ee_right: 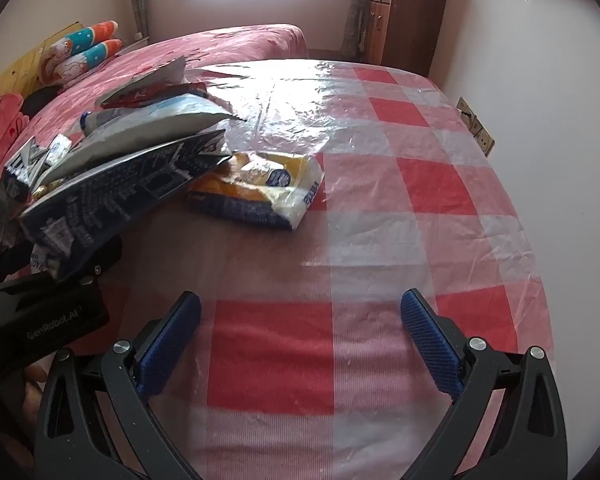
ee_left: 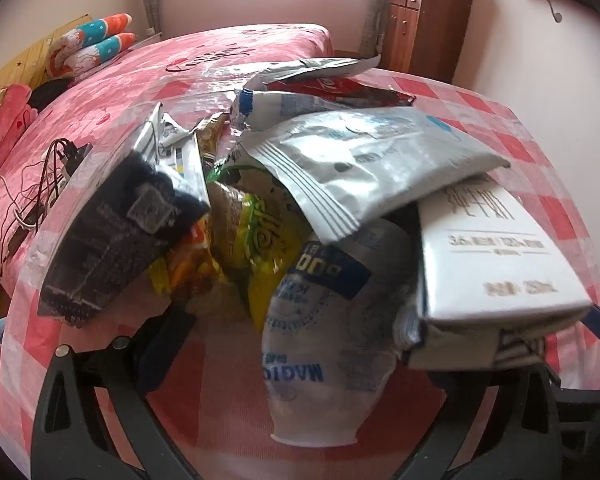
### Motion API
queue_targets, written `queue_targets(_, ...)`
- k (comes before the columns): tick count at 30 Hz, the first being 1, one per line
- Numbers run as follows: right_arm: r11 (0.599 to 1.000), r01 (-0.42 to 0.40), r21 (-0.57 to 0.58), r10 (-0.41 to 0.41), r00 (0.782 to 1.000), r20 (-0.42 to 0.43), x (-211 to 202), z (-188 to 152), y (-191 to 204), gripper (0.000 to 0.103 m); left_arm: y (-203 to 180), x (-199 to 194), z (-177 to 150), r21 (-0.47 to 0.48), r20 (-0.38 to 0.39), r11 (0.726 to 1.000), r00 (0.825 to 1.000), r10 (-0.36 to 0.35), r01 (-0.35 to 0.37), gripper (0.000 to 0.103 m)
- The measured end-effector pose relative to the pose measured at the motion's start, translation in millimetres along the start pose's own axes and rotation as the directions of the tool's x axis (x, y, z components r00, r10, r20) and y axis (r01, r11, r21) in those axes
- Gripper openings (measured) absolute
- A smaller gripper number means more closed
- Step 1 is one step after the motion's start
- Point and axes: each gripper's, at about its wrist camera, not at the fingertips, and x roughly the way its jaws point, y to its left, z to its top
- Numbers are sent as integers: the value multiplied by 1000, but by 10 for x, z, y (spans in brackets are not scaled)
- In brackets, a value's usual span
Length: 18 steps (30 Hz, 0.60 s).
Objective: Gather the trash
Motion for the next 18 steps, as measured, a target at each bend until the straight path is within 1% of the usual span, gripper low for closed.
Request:
queue_targets(4, 1000, -16, -16, 16, 1000, -1, -106, -132, 29, 99, -3, -94, -153, 7, 1, 1000, 1000, -2, 2, 99)
queue_targets(6, 1000, -21, -16, 21, 1000, -2, -154, -182, 20, 99, 13, -97, -152, 14, -2, 1000, 1000, -4, 4, 99)
queue_targets(10, 998, -42, 42, 41, 999, 18, -306, -296, -62, 99, -13, -206, -267, 34, 6, 999, 1000, -28, 27, 99)
queue_targets(13, 997, -39, 62, 35, 997, 63, -487, -363, -99, 99, 18, -387, -394, 20, 59, 998, 996, -68, 67, 99)
queue_targets(16, 995, -63, 83, 52, 990, 128, -711, -440, -135, 99, 80, -524, -471, 7, 76, 996, 993, -85, 85, 99)
queue_targets(18, 994, -63, 91, 46, 984, 173, -857, -473, -124, 99, 138, -625, -489, -2, 101, 995, 990, -103, 103, 99)
